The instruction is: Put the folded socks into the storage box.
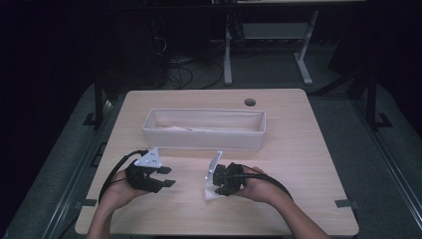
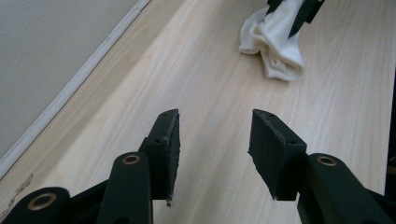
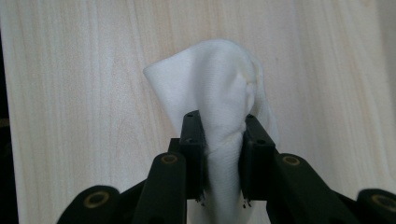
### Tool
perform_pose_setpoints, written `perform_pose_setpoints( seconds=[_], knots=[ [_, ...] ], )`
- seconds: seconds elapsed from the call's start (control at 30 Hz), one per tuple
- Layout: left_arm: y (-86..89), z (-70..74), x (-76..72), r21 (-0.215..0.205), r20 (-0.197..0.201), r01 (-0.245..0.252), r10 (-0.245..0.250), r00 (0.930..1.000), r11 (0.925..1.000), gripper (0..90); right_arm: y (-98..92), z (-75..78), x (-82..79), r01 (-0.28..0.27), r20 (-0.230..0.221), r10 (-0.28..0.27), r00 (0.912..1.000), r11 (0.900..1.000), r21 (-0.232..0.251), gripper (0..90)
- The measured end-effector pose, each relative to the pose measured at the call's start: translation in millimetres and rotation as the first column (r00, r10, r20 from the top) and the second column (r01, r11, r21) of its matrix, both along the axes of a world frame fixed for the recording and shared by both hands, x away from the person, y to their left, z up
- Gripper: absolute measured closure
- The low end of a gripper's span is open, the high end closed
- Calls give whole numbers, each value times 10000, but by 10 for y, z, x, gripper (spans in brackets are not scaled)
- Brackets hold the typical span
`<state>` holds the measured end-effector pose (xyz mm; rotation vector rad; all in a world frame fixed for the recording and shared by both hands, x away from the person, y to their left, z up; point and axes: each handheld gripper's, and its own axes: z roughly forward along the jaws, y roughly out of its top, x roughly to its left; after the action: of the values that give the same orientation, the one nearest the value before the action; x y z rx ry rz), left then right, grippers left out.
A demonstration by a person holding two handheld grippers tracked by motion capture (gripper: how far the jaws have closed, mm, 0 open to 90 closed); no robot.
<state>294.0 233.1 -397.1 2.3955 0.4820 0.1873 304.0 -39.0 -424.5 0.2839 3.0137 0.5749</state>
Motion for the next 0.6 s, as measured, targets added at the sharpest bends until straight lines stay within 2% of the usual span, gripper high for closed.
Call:
perform_pose_setpoints(
  seconds=[0.07, 0.37, 0.6],
  knots=[
    [0, -1, 0, -21, 14, -28, 28, 10000, 10000, 530, -32, 33, 4, 94, -56, -94, 9999, 9999, 57, 739],
    [3, -2, -1, -37, 12, -34, 34, 10000, 10000, 530, -149, 182, 38, 329, 320, -337, 9989, 9991, 266, 738],
    [8, 1, 0, -56, 34, -36, 36, 10000, 10000, 525, -219, 252, 84, 509, 267, -517, 9983, 9982, 313, 738]
  ],
)
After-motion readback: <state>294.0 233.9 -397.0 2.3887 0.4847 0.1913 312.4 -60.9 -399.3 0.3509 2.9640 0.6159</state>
